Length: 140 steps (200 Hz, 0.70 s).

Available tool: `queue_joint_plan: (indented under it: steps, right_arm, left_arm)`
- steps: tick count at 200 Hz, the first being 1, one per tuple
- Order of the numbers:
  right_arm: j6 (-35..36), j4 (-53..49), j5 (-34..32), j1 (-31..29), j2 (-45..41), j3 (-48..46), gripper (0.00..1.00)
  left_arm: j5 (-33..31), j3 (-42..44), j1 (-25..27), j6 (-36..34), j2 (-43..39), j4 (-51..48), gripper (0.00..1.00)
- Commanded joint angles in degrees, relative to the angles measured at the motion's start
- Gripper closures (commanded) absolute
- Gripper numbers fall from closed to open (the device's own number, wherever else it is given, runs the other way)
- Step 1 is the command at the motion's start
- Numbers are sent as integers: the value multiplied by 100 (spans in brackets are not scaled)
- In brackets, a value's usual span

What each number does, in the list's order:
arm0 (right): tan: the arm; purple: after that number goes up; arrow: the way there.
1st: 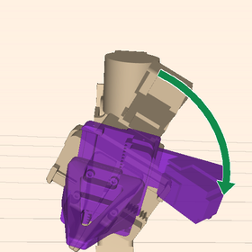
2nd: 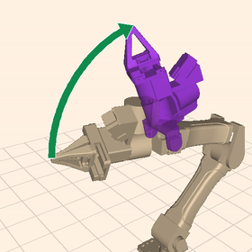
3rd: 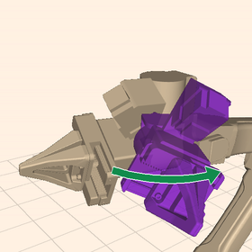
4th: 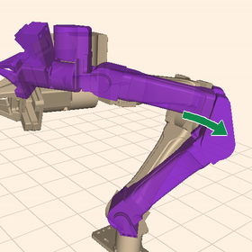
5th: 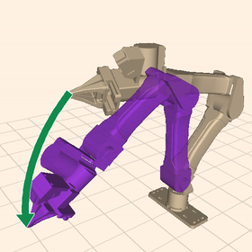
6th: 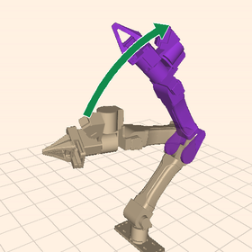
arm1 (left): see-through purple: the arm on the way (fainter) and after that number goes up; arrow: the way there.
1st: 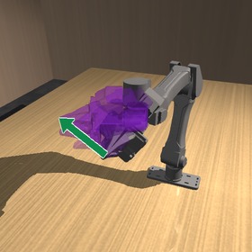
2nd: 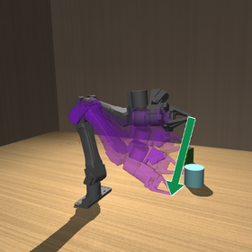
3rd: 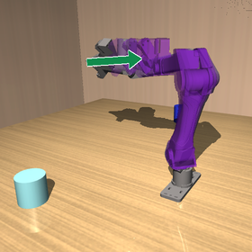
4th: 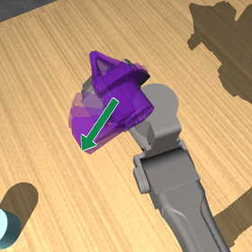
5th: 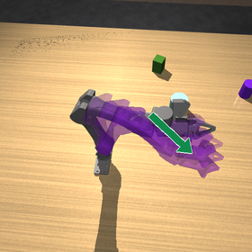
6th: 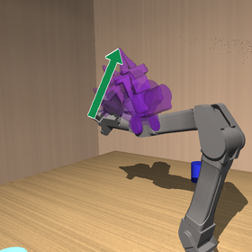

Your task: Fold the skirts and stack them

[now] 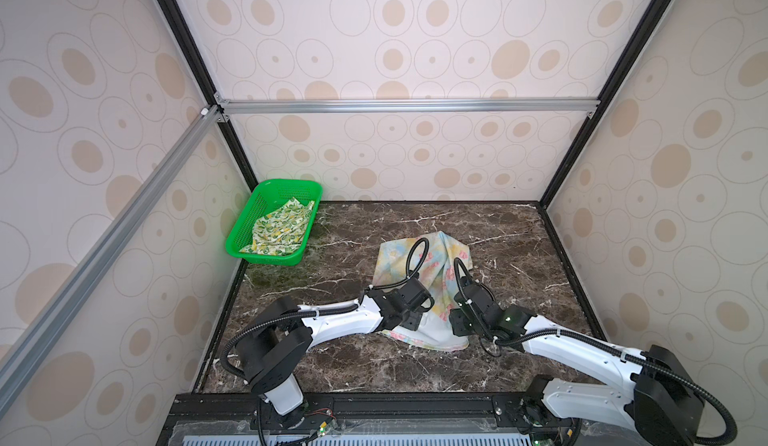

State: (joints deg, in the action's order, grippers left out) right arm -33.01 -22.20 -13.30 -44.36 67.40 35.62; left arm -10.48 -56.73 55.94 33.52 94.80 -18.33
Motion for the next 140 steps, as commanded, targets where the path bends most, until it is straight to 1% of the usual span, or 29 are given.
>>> queue_joint_plan:
  steps: [1, 10, 19, 33, 44, 54, 61, 66, 67, 86, 105, 120, 140]
  right_arm:
    - [-143, 136, 92, -40, 359, 16, 44]
    - [-157, 159, 101, -47, 530, 68, 44]
    - [-157, 184, 104, -46, 701, 131, 46]
    - [-181, 256, 68, -39, 909, 177, 52]
    - [-205, 273, 4, -46, 1033, 208, 62]
    - [-207, 216, -91, -41, 1094, 272, 79]
    - [-214, 154, -171, -42, 1116, 312, 91]
    - [-206, 97, -210, -44, 1111, 337, 100]
    - [-205, 86, -218, -41, 1110, 348, 100]
    - [-84, -80, -351, -44, 926, 441, 100]
    - [57, -357, -552, -46, 549, 597, 100]
    - [189, -586, -755, -31, 215, 741, 100]
    - [418, -799, -998, -8, -205, 935, 100]
  left_arm:
    - [-188, -185, 39, -6, 136, -16, 35]
    - [-276, -203, 39, 13, 188, -60, 41]
    - [-382, -216, 39, 38, 215, -108, 51]
    - [-508, -195, 31, 65, 201, -110, 66]
    - [-604, -181, 31, 67, 169, -116, 79]
    - [-692, -185, 18, 58, 140, -121, 89]
    - [-747, -181, 5, 54, 118, -144, 100]
    - [-780, -176, -10, 50, 97, -160, 100]
    - [-789, -174, -12, 50, 94, -161, 100]
    - [-901, -159, -99, 41, -32, -249, 100]
    - [-1009, -128, -245, -20, -300, -310, 100]
    - [-1083, -102, -444, -88, -597, -395, 100]
    - [-1179, -42, -833, -194, -1154, -516, 100]
